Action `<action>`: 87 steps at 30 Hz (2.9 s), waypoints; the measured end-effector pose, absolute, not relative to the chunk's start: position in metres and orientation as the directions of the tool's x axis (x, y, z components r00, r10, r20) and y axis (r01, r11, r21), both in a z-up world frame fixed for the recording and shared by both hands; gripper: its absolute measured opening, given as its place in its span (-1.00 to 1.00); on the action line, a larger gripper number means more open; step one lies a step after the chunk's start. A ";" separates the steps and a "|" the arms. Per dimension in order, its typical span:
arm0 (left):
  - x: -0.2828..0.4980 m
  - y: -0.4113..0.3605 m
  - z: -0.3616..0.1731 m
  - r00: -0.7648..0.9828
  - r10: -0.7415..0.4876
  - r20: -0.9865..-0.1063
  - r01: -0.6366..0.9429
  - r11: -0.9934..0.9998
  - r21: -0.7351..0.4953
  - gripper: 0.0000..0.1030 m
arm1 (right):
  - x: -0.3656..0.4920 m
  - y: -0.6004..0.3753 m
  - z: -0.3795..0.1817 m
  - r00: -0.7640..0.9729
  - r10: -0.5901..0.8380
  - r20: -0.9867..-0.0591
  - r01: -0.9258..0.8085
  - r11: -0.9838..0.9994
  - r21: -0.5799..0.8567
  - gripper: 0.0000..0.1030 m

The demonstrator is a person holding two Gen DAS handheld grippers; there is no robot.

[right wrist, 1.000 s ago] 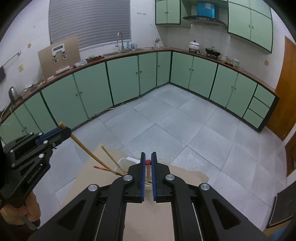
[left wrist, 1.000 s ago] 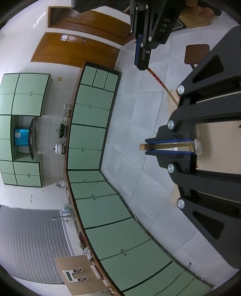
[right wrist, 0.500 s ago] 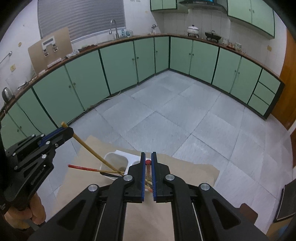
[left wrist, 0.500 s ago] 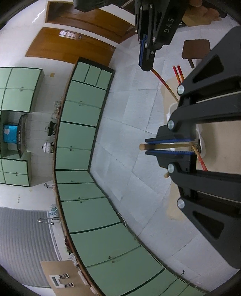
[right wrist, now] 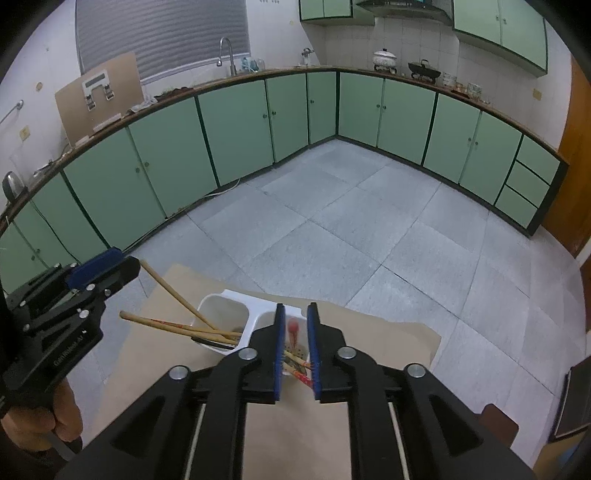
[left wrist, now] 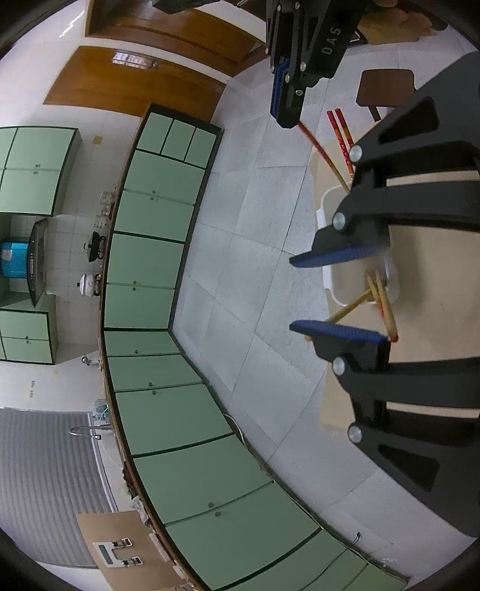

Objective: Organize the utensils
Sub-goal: 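Lower both chopsticks into the holder and open both tools, then move both tools back to the two black chopsticks on the cloth, then grasp a black chopstick with the left tool while the right tool grasps the other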

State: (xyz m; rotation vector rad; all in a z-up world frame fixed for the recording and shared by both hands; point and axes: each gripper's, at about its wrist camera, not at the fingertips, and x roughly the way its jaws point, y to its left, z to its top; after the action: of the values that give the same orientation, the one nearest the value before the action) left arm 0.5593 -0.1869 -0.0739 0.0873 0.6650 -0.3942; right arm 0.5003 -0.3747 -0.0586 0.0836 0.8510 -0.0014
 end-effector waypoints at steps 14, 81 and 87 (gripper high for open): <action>0.546 -0.172 -0.070 0.724 -0.317 -0.613 0.372 0.927 -0.040 -0.28 | 0.481 -0.379 -0.055 0.675 0.031 -0.738 0.047 0.995 0.084 -0.50; 0.145 -0.052 -0.263 0.800 -0.286 -0.528 0.294 0.953 -0.071 0.55 | 0.114 -0.245 -0.316 0.752 -0.074 -0.655 0.155 0.986 0.068 -0.87; 0.149 -0.090 -0.295 0.754 -0.320 -0.574 0.353 0.934 -0.056 0.49 | 0.107 -0.277 -0.317 0.747 -0.108 -0.656 0.228 0.969 0.100 -0.87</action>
State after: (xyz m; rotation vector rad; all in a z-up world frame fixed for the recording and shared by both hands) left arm 0.1495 -0.0902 -0.2952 0.0571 0.6156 -0.3673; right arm 0.1068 -0.2769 -0.3166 0.1784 0.7049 -0.1845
